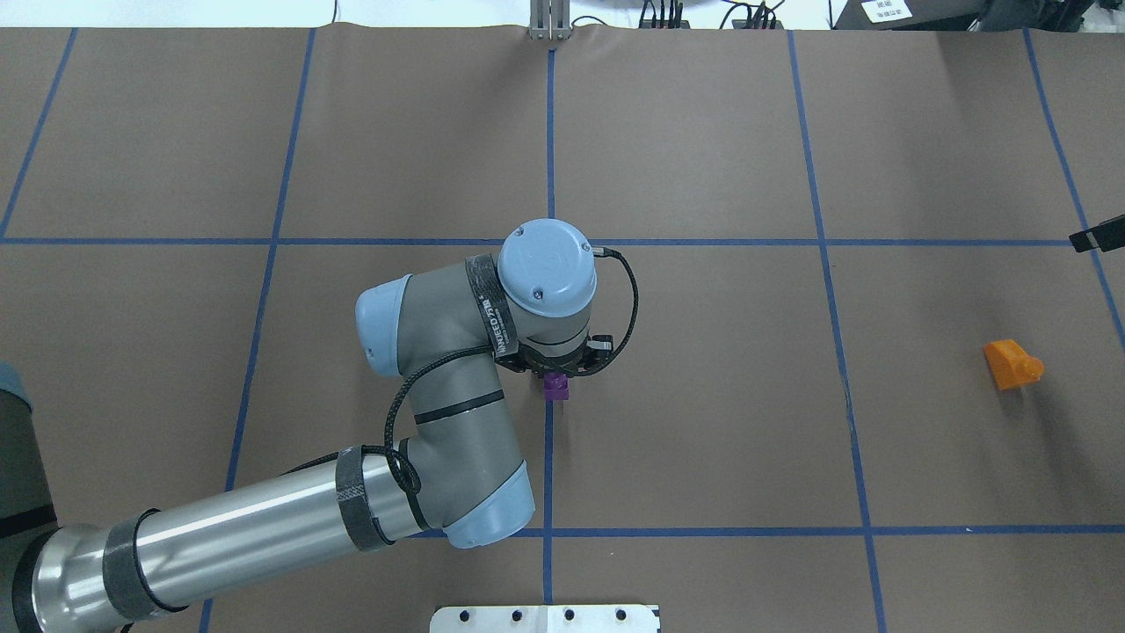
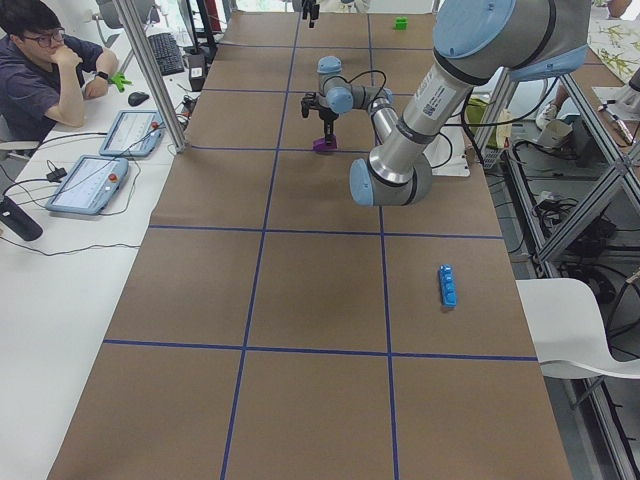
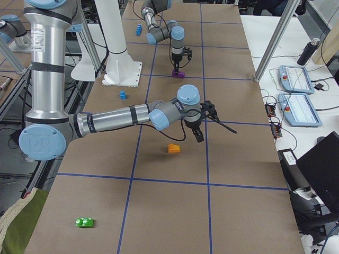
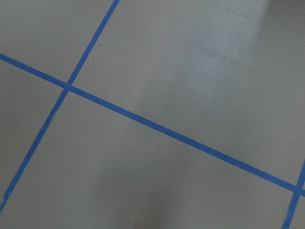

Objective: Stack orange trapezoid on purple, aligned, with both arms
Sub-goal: 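Carry the purple block with the left gripper to the table center, then release the purple block and raise the left gripper while the right gripper approaches, then lower the right gripper onto the orange trapezoid block and grasp it, then carry the orange block with the right gripper over the purple block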

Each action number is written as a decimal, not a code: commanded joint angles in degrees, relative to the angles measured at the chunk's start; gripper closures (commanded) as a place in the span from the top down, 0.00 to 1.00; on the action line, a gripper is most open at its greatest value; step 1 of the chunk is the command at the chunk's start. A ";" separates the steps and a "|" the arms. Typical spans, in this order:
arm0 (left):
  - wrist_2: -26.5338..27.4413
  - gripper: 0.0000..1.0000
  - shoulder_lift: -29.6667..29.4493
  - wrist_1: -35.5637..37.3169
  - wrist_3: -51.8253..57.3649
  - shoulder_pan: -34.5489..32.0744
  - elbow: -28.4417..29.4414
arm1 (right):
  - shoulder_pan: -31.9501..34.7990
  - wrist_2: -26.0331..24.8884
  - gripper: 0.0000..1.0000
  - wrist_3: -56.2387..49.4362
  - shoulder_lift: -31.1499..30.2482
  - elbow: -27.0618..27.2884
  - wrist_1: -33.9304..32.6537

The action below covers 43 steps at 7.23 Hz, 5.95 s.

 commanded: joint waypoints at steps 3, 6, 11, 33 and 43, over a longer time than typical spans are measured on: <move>1.16 0.00 -0.05 -0.29 1.70 0.18 0.80 | 0.00 -0.09 1.00 0.00 0.00 0.00 0.09; 1.17 0.00 -0.05 -0.38 1.71 0.44 0.89 | -0.09 -0.09 1.00 0.00 0.00 0.00 0.00; 2.13 1.00 0.04 -0.21 1.54 0.62 0.37 | -0.09 -0.26 1.00 -0.09 0.00 -0.26 0.09; -21.42 1.00 39.85 19.66 80.11 -49.57 -32.16 | -22.94 -13.27 0.35 30.76 -9.23 -10.46 26.46; -24.75 1.00 46.89 14.14 68.04 -53.26 -31.36 | -29.67 -13.53 0.00 43.63 29.99 1.67 -22.81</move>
